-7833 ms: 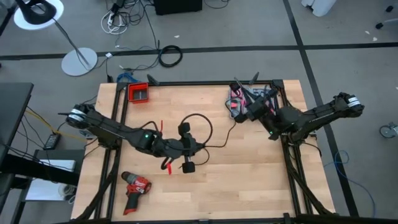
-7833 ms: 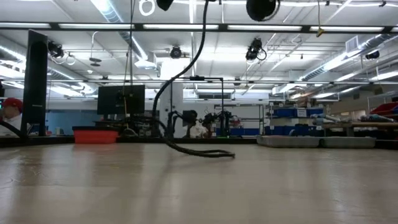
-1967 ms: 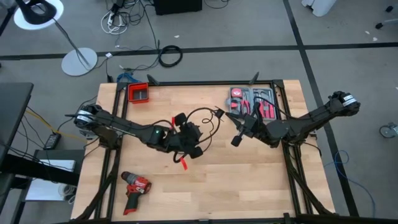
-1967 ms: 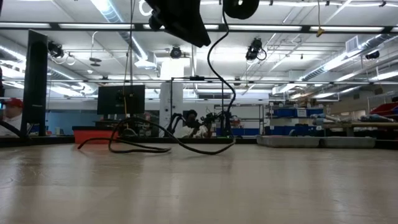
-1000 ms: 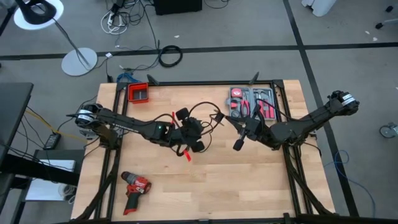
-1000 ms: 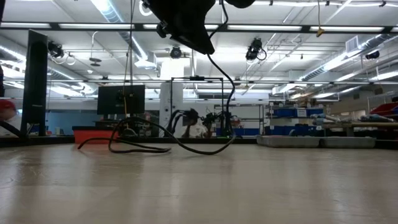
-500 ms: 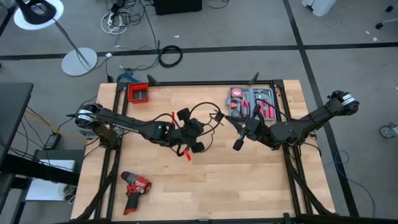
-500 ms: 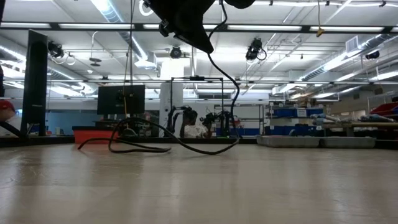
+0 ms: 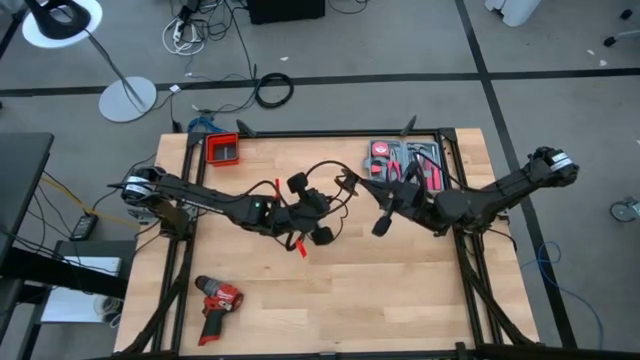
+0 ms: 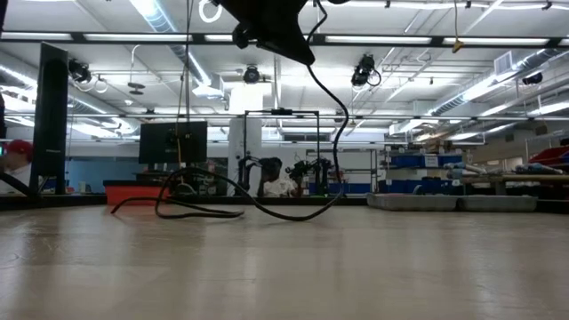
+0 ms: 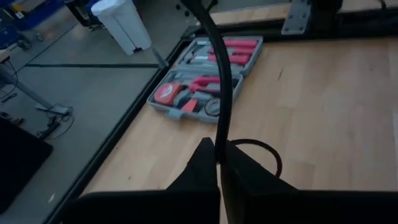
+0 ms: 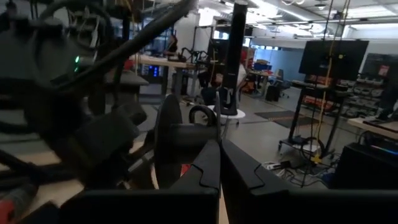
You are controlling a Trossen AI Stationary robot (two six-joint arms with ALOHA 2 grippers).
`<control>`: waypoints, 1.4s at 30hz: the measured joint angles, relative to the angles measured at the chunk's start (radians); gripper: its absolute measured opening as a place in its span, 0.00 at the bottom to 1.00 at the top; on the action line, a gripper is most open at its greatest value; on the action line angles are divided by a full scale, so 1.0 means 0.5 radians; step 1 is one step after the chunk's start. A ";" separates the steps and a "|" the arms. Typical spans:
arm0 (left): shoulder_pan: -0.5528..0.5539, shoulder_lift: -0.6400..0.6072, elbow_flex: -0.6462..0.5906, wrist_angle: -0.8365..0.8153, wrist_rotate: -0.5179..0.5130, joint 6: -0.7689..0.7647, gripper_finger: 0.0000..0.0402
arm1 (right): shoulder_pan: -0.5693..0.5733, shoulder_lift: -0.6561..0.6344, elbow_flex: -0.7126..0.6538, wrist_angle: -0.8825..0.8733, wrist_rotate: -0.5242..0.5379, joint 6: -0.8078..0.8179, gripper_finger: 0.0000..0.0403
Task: Coil cords
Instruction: Coil the black wire onto the black spool
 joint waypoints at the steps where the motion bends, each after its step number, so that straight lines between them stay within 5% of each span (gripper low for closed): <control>1: 0.000 0.009 0.001 0.016 0.001 0.000 0.00 | -0.019 0.006 0.000 0.030 -0.020 0.009 0.00; 16: -0.019 0.136 0.126 0.020 0.046 0.018 0.01 | -0.233 0.320 0.000 0.087 -0.119 0.007 0.00; 33: -0.069 0.134 0.526 -0.866 0.046 -0.043 0.01 | -0.134 0.283 -0.001 -0.424 -0.024 0.061 0.00; 42: -0.072 0.120 0.625 -1.011 0.062 0.094 0.01 | -0.030 0.282 -0.001 -0.569 -0.053 0.077 0.00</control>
